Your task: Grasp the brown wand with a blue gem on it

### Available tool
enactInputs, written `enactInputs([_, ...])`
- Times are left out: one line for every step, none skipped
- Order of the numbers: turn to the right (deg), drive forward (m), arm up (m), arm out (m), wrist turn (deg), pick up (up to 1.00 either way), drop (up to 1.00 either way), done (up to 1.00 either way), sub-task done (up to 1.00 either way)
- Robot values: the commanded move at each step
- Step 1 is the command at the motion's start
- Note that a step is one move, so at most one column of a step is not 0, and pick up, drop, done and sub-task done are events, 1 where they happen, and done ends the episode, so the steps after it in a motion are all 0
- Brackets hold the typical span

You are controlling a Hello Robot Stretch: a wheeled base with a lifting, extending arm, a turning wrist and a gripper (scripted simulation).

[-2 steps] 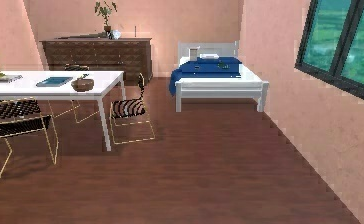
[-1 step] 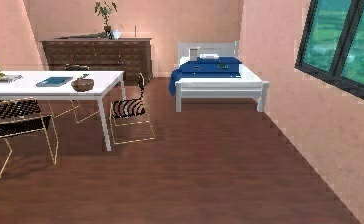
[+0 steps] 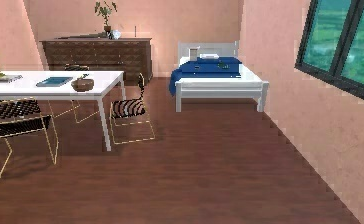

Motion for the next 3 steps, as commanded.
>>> enactInputs([0.0,0.00,0.00,0.00,12.0,0.00,0.00,0.00,0.00])
enactInputs([0.0,0.00,0.00,0.04,0.0,0.00,0.00,0.00,0.00])
enactInputs([0.0,0.00,0.00,0.00,-45.0,0.00,0.00,0.00,0.00])
